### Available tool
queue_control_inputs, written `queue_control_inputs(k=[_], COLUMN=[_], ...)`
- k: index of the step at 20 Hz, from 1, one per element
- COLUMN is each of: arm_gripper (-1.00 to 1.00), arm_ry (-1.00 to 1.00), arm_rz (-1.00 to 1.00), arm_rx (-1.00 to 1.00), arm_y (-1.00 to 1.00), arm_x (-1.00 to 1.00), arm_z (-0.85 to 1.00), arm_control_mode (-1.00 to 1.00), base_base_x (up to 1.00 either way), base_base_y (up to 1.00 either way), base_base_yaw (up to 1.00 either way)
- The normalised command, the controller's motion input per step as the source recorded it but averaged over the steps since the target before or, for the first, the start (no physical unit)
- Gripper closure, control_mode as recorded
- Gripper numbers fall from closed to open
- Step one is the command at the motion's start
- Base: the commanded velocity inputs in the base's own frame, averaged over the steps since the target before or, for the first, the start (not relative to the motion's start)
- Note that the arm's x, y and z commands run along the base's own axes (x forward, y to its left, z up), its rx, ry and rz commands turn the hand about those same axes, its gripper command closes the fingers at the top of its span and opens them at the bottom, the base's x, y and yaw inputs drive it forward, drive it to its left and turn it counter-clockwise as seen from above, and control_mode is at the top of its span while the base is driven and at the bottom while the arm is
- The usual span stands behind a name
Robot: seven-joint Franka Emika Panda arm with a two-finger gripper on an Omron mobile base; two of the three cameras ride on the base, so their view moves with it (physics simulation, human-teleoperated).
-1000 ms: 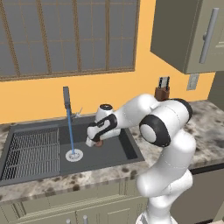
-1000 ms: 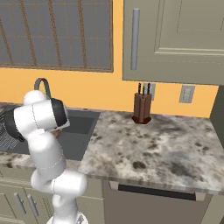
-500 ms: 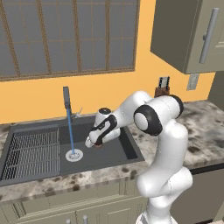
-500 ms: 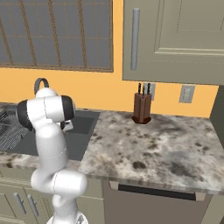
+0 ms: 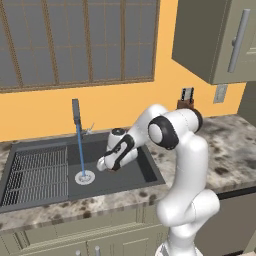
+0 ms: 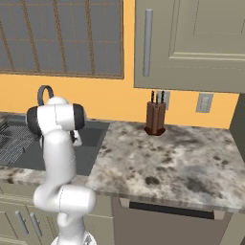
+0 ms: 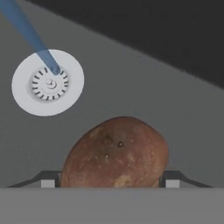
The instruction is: Turn on the sink faucet. Then move the potato from the counter to the sink. Turn off the sink. Move the vegetable from the sink to the pot next to the stove. Finally move the pot to the front left burner.
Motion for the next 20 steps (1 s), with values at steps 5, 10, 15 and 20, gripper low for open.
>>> queue_control_inputs(k=[5,10,15,20], arm_gripper=[1.00,1.00,1.00,1.00], arm_ry=[0.10,0.09,0.05,0.02], arm_rz=[-0.03,0.00,0.00,0.00], arm_rx=[-0.01,-0.01,0.00,0.00], arm_y=[0.00,0.00,0.00,0.00], arm_x=[0.03,0.14,0.14,0.15], arm_z=[-0.21,-0.22,-0.27,-0.28], arm_control_mode=[-1.00,-1.00,-1.00,-1.00], base_base_x=[0.00,0.00,0.00,0.00], base_base_y=[0.00,0.00,0.00,0.00], base_base_yaw=[0.00,0.00,0.00,0.00])
